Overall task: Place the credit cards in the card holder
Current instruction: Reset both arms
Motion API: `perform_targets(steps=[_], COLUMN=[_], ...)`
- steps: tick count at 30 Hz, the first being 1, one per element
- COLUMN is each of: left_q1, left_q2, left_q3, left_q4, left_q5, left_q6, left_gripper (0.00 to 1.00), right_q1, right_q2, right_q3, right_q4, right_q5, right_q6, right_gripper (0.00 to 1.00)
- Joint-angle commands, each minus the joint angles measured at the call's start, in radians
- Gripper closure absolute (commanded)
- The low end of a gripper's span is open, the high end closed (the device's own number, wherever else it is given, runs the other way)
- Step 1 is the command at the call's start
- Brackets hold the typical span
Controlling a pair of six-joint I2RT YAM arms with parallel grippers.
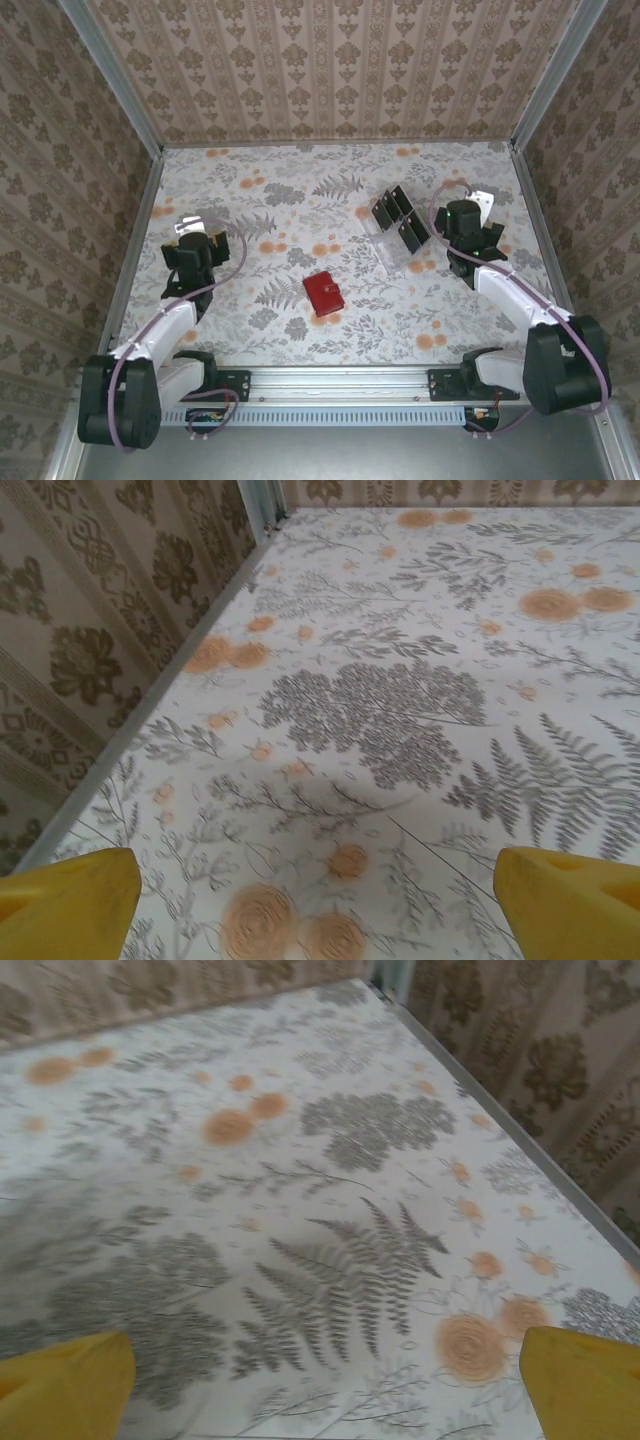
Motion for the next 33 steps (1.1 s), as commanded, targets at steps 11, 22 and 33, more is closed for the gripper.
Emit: perform_targets(steps=[11,22,33], left_q1=[0.067,0.131,0.132], left_q2=[0.503,0.498,0.499], left_q3=[-0.052,0.029,0.030], left_q4=[0.738,0.572,0.568], left_q5=[0.244,0.381,0.381], left_q6=[0.175,0.143,0.141], left_gripper=[0.00,0.00,0.00], right_q1=[-0.073,-0.094,-0.106], right_q2=[0.327,0.295,0.294], right_q3=[-0.308,-0.252,-0.248], right_q4=[0.996,0.828,0.817], right_q5=[-0.351,-0.366,-0.406], right_q6=[-0.271,-0.242,-0.244], right_gripper=[0.01,0.00,0.00])
